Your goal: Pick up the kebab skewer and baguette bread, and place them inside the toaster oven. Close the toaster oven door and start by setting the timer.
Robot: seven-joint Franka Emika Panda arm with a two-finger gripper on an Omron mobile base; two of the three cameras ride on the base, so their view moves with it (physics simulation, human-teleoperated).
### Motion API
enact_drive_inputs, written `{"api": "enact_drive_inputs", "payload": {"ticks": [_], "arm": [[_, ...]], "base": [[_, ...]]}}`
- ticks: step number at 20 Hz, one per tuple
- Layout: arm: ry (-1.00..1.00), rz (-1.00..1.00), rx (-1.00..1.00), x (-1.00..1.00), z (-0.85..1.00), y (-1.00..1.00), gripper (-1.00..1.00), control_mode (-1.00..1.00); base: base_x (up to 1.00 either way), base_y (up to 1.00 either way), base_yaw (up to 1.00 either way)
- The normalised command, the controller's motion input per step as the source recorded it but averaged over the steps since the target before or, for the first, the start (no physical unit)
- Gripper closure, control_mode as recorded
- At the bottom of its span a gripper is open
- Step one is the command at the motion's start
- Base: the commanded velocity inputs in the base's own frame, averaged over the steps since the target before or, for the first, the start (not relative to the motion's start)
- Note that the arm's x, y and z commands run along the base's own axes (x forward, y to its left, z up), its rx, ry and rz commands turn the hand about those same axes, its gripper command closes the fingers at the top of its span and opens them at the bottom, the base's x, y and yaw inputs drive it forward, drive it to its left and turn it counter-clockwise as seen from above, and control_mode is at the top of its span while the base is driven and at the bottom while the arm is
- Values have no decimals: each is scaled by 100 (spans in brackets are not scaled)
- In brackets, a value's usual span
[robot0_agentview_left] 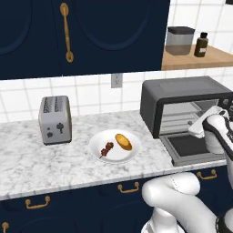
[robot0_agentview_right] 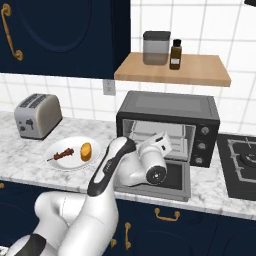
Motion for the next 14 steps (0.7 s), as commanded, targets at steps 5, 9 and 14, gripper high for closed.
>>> {"api": "enact_drive_inputs", "payload": {"ticks": [5, 9, 14], "arm": [[0, 0, -5, 29, -23, -6, -100, -100], [0, 0, -7, 17, -22, -9, -100, -100], [-6, 0, -1, 33, 0, -13, -100, -100]], "base": [[0, 0, 0], [0, 0, 0], [0, 0, 0]]}}
